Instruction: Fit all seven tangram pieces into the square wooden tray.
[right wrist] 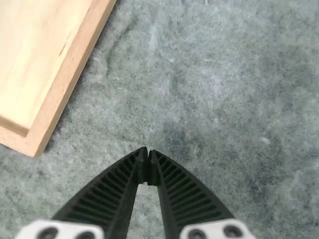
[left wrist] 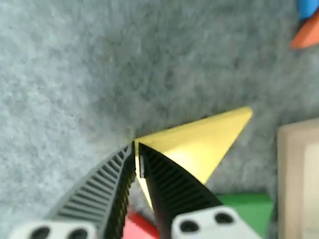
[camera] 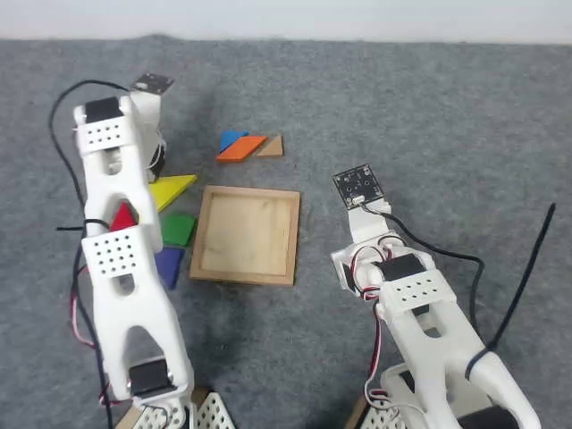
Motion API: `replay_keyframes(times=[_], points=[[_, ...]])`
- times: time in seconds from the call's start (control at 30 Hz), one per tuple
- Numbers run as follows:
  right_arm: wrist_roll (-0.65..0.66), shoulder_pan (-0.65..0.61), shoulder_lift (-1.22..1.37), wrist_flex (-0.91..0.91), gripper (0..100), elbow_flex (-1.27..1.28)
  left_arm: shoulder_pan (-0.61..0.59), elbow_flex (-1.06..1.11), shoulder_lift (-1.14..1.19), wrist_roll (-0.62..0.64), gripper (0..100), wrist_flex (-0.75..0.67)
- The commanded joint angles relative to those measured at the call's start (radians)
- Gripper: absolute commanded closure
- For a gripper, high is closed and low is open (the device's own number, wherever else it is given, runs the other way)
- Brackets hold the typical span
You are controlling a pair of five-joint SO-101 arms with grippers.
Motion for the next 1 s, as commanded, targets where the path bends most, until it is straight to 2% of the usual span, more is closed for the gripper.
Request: replay_keyframes(times=[0.0,0.13,0.4,0.53,0.6,0.67,0.73,0.87,0.97], points=[[0.014,0.019,-0.005,-0.018,99.1,-0.012,-0.025,0.183,-0.109,-0.063,99,0.046],[0.014,0.019,-0.002,-0.019,99.1,-0.012,0.000,0.423,-0.256,-0.103,99,0.034],[0.014,0.019,-0.001,-0.019,99.1,-0.012,0.008,0.797,-0.555,-0.140,99,-0.169],[0.014,0.019,-0.001,-0.019,99.0,-0.012,0.038,0.886,-0.669,-0.351,99,-0.216],[0.014,0.019,-0.001,-0.019,99.0,-0.012,0.043,0.888,-0.663,-0.373,95,-0.255],[0.014,0.019,-0.001,-0.019,99.0,-0.012,0.040,0.878,-0.634,-0.440,84,-0.272],[0.014,0.019,-0.001,-0.019,99.0,-0.012,0.040,0.820,-0.582,-0.440,76,-0.267],[0.014,0.019,-0.001,-0.019,99.0,-0.012,0.017,0.611,-0.419,-0.440,76,-0.244],[0.014,0.019,-0.001,-0.019,99.0,-0.012,0.002,0.363,-0.275,-0.485,76,-0.137]])
